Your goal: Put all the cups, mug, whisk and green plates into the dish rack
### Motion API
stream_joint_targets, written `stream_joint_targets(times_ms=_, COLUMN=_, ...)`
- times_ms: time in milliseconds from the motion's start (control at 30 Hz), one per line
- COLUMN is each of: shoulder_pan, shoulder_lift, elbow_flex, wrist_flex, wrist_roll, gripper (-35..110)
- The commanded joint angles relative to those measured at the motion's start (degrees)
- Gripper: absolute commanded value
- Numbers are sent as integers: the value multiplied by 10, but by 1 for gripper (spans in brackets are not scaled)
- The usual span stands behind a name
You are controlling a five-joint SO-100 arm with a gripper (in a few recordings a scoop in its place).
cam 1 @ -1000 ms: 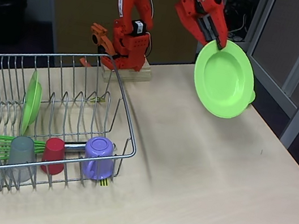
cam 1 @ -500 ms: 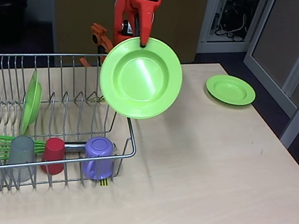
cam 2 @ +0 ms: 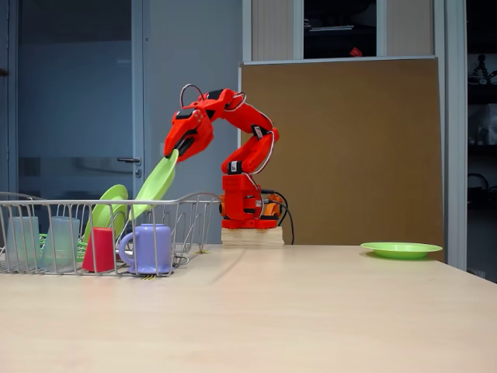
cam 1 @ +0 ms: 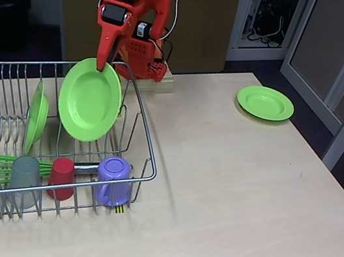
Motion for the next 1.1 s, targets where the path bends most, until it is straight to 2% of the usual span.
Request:
stream_joint_targets(times_ms=0, shoulder_pan=28, shoulder_lift=-8, elbow_flex=0, wrist_flex=-14, wrist_roll=-25, gripper=0)
stream_joint_targets(times_ms=1067, shoulder_pan=184, shoulder_lift=-156, elbow_flex=-47, wrist_flex=-83, wrist_roll=-91, gripper=0)
